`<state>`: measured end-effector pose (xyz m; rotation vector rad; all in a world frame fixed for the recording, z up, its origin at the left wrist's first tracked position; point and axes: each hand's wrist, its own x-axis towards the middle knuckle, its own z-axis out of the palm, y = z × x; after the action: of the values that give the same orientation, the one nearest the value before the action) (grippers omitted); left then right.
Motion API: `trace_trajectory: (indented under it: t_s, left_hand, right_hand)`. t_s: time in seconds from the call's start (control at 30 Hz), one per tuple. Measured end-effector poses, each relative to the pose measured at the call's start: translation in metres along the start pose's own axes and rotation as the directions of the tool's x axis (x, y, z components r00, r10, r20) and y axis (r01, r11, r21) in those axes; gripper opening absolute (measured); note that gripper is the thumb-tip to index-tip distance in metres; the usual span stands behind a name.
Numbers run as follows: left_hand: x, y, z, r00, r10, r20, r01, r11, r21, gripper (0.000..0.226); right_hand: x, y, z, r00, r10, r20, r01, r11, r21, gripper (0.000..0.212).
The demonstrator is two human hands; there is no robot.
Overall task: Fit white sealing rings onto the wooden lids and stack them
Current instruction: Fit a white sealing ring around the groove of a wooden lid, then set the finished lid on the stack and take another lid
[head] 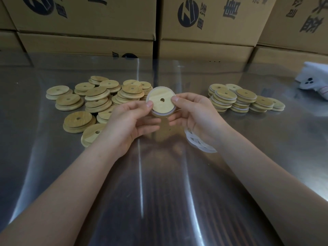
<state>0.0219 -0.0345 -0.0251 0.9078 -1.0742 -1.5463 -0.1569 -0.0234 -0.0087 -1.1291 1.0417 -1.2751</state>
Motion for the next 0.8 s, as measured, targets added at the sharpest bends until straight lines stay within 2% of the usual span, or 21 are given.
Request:
trace_trajectory:
  t_s: [0.23,0.37,0.47,0.57,0.67,0.8]
  left_hand:
    - [-0.001,0.0,0.001,1.0,0.017,-0.026,-0.017,1.0,0.022,0.016]
    - [-0.003,0.0,0.003,1.0,-0.012,-0.021,0.014,0.995,0.1,0.018]
    - [-0.005,-0.001,0.005,1.0,-0.014,-0.003,0.014,0.976,0.218,0.016]
    - [-0.007,-0.002,0.007,1.0,0.004,-0.003,-0.003,0.959,0.284,0.014]
    - [-0.008,-0.001,0.008,1.0,0.013,-0.003,-0.011,0.948,0.317,0.014]
    - [-0.009,0.0,0.01,0.999,0.034,-0.009,-0.029,0.936,0.352,0.014]
  right_hand:
    - [0.0,-0.001,-0.002,0.999,0.002,0.034,-0.003,1.0,0.029,0.028]
    - [0.003,-0.008,-0.01,0.994,-0.087,-0.064,0.093,0.991,0.096,0.037]
    - [0.005,-0.015,-0.025,0.967,-0.145,-0.207,0.177,0.973,0.146,0.03]
    - [0.01,-0.02,-0.043,0.905,-0.156,-0.397,0.221,0.967,0.125,0.02]
    - [0.014,-0.021,-0.061,0.804,-0.151,-0.576,0.252,0.963,0.099,0.015]
    - [0.019,-0.018,-0.085,0.691,-0.177,-0.701,0.235,0.972,-0.015,0.014]
